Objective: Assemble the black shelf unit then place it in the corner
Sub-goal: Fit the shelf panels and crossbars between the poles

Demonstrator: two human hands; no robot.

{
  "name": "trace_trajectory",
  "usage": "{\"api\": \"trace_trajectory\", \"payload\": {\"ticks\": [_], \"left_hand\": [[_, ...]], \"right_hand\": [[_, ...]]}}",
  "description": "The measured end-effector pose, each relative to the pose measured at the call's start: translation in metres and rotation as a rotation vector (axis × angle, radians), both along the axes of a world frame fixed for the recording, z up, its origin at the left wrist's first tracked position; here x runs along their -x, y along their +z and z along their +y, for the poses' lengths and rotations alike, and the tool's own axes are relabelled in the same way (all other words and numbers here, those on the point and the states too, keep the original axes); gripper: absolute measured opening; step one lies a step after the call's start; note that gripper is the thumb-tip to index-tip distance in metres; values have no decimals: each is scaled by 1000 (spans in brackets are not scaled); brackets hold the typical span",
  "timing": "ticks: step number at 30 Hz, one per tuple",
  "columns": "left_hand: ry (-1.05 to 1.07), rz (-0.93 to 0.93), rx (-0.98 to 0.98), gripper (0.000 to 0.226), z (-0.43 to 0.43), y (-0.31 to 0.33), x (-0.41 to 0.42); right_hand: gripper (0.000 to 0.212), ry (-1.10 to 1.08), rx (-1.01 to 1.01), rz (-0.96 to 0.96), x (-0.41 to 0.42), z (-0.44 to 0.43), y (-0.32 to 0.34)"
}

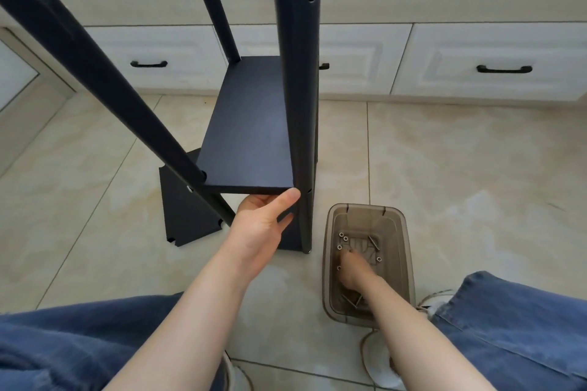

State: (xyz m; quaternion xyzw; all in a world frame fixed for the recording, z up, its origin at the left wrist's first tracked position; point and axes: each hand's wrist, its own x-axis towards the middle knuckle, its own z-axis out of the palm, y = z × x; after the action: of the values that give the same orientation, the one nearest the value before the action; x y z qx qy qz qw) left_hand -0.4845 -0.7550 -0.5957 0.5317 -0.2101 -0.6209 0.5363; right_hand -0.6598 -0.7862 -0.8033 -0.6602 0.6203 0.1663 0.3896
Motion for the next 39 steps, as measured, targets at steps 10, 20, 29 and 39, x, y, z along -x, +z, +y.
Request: {"api": "trace_trajectory", "payload": {"ticks": [10, 20, 29, 39], "left_hand": [[-1, 10, -1, 54, -1, -2, 0], [-20, 31, 0, 57, 0, 0, -3], [-24, 42, 11, 29, 2, -3, -1], [-26, 0, 55, 37, 5, -6, -1]], "right_hand": [[37, 55, 61, 13, 12, 12, 0], [25, -8, 177, 82, 14, 18, 26], [2, -800, 462, -368, -31, 28, 107], [10, -1012, 586, -1139, -52, 61, 215]]}}
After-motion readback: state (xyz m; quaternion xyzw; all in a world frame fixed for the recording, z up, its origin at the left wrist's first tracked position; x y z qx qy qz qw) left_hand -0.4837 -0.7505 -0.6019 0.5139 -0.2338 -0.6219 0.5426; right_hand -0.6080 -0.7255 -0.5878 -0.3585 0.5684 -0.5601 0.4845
